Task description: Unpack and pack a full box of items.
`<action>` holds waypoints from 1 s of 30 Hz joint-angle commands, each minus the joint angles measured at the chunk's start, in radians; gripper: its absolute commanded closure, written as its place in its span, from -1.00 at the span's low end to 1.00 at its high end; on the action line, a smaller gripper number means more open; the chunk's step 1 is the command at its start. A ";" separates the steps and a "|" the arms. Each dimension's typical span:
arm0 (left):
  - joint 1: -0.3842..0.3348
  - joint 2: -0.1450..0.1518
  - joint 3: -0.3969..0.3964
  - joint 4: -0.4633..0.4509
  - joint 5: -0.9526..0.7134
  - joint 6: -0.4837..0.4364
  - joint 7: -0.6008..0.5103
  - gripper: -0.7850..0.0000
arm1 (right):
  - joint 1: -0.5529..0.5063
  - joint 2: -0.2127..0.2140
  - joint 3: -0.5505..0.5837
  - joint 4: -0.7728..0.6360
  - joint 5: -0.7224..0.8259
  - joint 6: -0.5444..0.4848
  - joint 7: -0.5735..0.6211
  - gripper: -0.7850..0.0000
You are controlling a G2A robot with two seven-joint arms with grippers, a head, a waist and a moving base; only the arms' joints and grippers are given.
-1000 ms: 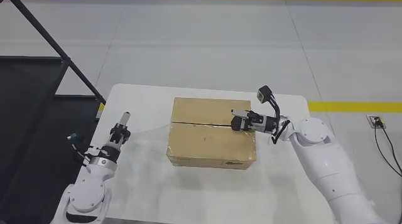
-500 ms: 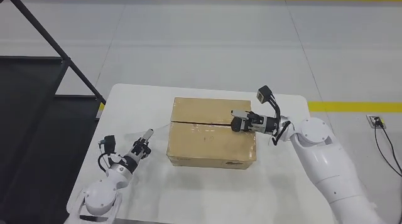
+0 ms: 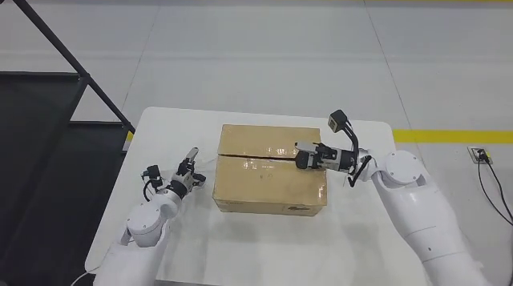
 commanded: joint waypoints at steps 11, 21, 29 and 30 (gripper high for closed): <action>-0.013 -0.014 -0.024 0.010 -0.064 -0.106 0.128 -1.00 | -0.007 0.006 -0.002 -0.023 -0.030 0.030 -0.052 -1.00; 0.064 -0.009 -0.082 -0.177 0.015 -0.179 0.262 -1.00 | 0.003 -0.003 -0.032 -0.015 -0.054 0.058 -0.128 -1.00; 0.126 -0.007 -0.089 -0.339 0.140 -0.200 0.334 -1.00 | 0.009 -0.007 -0.044 0.004 -0.051 0.086 -0.154 -1.00; 0.134 -0.007 -0.089 -0.359 0.157 -0.201 0.343 -1.00 | 0.009 -0.007 -0.045 0.005 -0.050 0.086 -0.155 -1.00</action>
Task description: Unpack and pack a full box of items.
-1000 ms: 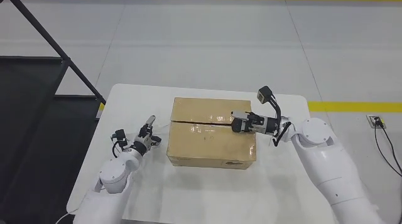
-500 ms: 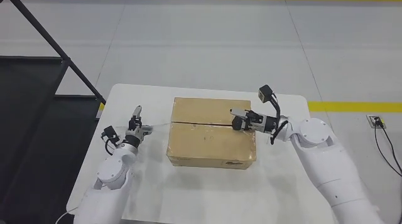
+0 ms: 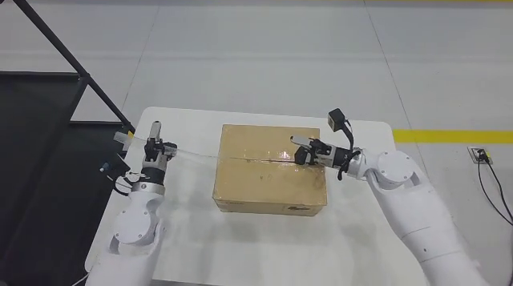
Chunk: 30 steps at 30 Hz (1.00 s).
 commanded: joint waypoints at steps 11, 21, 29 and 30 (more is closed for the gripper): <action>0.064 -0.002 0.018 -0.186 0.148 0.006 0.024 -1.00 | -0.018 0.007 0.024 -0.008 0.025 -0.030 0.017 -1.00; 0.041 -0.007 0.076 -0.227 0.255 0.027 -0.028 -1.00 | -0.058 0.025 0.088 -0.021 0.067 -0.073 0.028 -1.00; 0.006 -0.015 0.143 -0.226 0.332 0.052 -0.056 -1.00 | -0.106 0.045 0.157 -0.047 0.110 -0.109 0.042 -1.00; -0.001 -0.016 0.151 -0.224 0.343 0.055 -0.059 -1.00 | -0.112 0.048 0.166 -0.051 0.114 -0.111 0.045 -1.00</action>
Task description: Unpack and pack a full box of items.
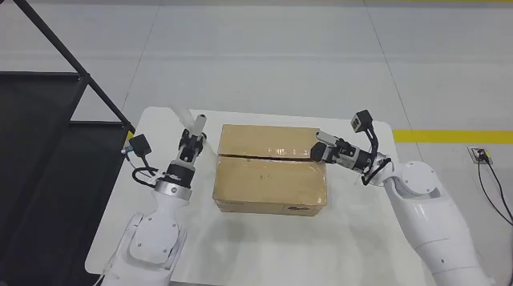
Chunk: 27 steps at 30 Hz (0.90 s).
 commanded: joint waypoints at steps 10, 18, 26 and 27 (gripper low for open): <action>-0.031 -0.014 0.088 0.004 0.098 0.009 0.000 -1.00 | -0.061 0.025 0.083 -0.038 0.038 -0.012 0.011 -1.00; -0.077 -0.030 0.143 0.036 0.155 0.054 0.032 -1.00 | -0.075 0.034 0.099 -0.045 0.047 -0.012 0.014 -1.00; -0.103 -0.043 0.191 0.046 0.218 0.068 0.038 -1.00 | -0.077 0.039 0.105 -0.035 0.058 -0.019 0.021 -1.00; -0.105 -0.045 0.197 0.047 0.227 0.069 0.038 -1.00 | -0.077 0.040 0.106 -0.034 0.058 -0.019 0.023 -1.00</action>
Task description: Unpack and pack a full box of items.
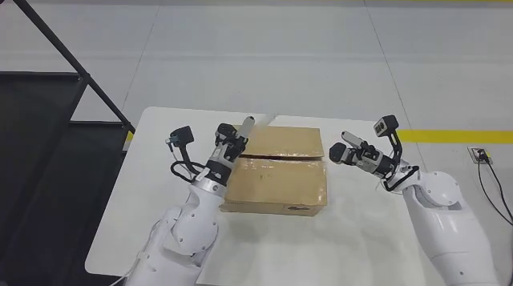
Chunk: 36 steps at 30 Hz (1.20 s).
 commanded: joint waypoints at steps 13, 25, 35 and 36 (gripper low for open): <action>-0.035 -0.023 0.043 0.051 0.030 0.010 0.005 -1.00 | 0.004 0.006 -0.001 0.015 0.011 -0.008 0.004 -1.00; 0.093 0.002 -0.326 -0.077 -0.260 -0.013 -0.022 -1.00 | 0.066 -0.001 -0.077 -0.103 -0.055 0.018 0.006 -1.00; 0.204 0.019 -0.422 -0.027 -0.242 -0.073 -0.106 -1.00 | 0.281 -0.049 -0.271 -0.027 -0.139 0.196 -0.045 -1.00; 0.206 0.018 -0.421 -0.024 -0.251 -0.075 -0.108 -1.00 | 0.299 -0.052 -0.278 -0.005 -0.143 0.205 -0.054 -1.00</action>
